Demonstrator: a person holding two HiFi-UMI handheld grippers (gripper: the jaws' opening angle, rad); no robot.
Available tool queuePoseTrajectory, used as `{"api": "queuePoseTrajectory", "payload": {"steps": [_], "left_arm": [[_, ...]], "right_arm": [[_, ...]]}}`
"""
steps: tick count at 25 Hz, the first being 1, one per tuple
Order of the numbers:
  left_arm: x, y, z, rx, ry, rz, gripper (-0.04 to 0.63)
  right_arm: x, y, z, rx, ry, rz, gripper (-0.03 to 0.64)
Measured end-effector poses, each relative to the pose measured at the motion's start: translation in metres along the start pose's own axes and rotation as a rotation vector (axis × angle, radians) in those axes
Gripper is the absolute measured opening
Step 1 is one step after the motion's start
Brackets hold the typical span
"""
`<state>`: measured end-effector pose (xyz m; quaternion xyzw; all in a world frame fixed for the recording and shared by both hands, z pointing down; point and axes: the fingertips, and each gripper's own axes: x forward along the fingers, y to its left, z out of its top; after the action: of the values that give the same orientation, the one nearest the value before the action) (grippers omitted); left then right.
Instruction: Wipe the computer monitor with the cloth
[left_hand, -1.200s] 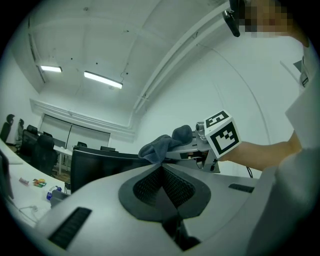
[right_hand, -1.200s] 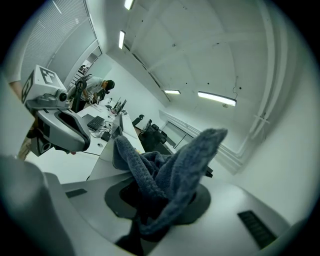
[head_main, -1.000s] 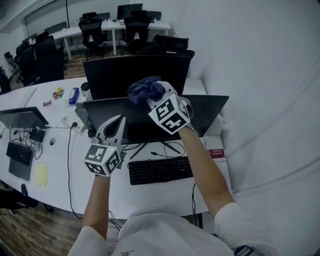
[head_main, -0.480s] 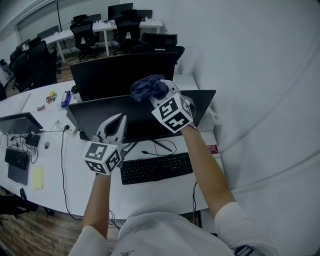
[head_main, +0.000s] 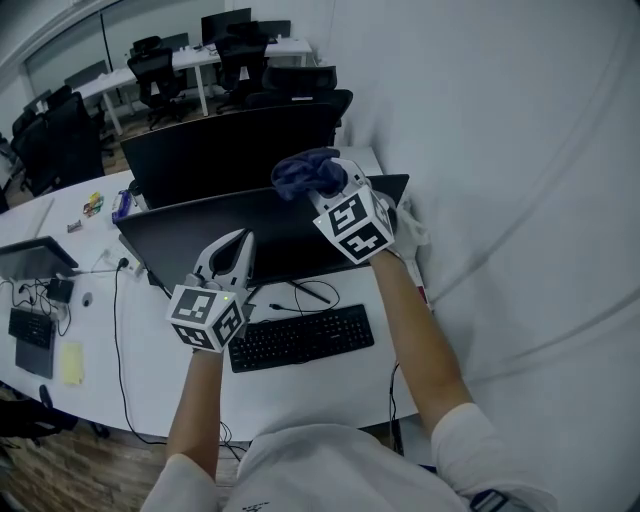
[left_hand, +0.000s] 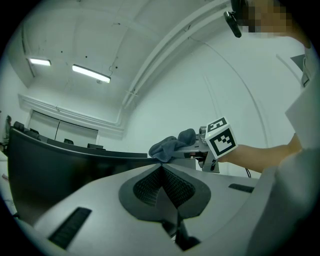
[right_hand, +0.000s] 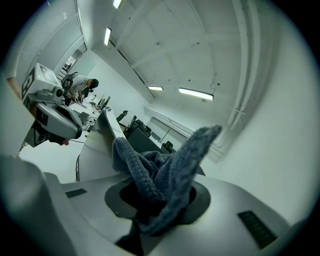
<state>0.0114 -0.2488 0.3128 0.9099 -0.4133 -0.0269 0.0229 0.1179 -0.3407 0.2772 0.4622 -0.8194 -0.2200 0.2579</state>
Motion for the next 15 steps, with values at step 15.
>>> {"api": "queuePoseTrajectory", "payload": {"steps": [15], "left_arm": [[0.039,-0.049,-0.008,0.013,0.018,-0.03,0.007]], "right_arm": [[-0.05,-0.077,-0.073,0.019,0.058,-0.12,0.104]]}}
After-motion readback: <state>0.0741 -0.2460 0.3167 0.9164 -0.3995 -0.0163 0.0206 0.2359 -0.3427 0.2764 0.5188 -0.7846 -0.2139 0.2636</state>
